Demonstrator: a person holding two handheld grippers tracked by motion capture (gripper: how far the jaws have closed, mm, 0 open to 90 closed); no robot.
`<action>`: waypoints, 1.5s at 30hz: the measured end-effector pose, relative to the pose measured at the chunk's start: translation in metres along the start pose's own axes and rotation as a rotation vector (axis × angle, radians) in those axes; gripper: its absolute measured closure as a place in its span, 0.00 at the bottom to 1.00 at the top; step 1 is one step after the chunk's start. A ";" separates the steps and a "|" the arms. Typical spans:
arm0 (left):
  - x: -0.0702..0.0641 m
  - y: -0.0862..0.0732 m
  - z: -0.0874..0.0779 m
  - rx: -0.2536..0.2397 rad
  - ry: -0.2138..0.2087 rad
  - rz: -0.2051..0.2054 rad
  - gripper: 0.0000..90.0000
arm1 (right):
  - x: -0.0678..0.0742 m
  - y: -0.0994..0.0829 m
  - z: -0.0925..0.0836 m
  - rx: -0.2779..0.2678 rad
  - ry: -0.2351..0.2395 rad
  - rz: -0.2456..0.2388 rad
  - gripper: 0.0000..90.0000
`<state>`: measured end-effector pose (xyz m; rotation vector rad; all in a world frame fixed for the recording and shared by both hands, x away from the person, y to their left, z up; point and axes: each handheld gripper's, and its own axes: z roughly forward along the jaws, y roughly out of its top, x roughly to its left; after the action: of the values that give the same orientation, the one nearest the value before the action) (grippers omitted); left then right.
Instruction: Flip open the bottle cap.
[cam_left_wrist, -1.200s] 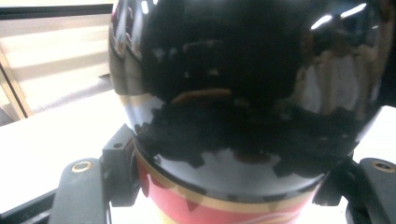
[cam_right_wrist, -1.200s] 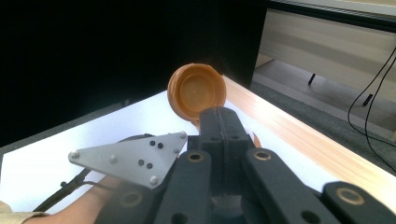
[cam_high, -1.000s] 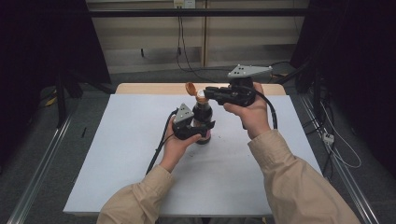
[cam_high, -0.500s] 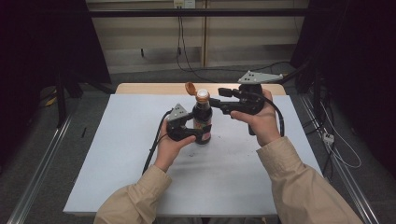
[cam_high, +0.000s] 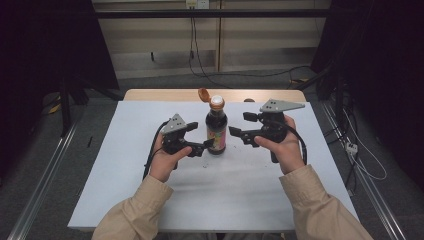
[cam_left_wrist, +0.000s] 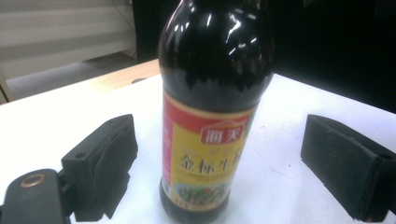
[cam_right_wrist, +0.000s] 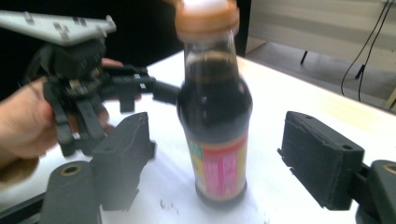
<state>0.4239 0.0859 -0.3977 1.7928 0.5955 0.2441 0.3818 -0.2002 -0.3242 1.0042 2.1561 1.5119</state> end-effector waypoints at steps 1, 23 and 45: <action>0.000 -0.001 -0.001 0.020 -0.004 0.010 0.12 | 0.000 -0.003 0.000 0.005 -0.002 0.000 0.25; 0.005 -0.024 -0.052 0.057 0.020 0.011 0.11 | -0.002 -0.081 -0.022 0.035 -0.025 0.017 0.19; 0.004 -0.059 -0.110 0.118 0.032 0.017 0.12 | -0.005 -0.132 -0.040 0.075 -0.073 0.057 0.19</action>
<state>0.3614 0.1917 -0.4205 1.9112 0.6283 0.2549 0.3130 -0.2572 -0.4301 1.1371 2.1653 1.4055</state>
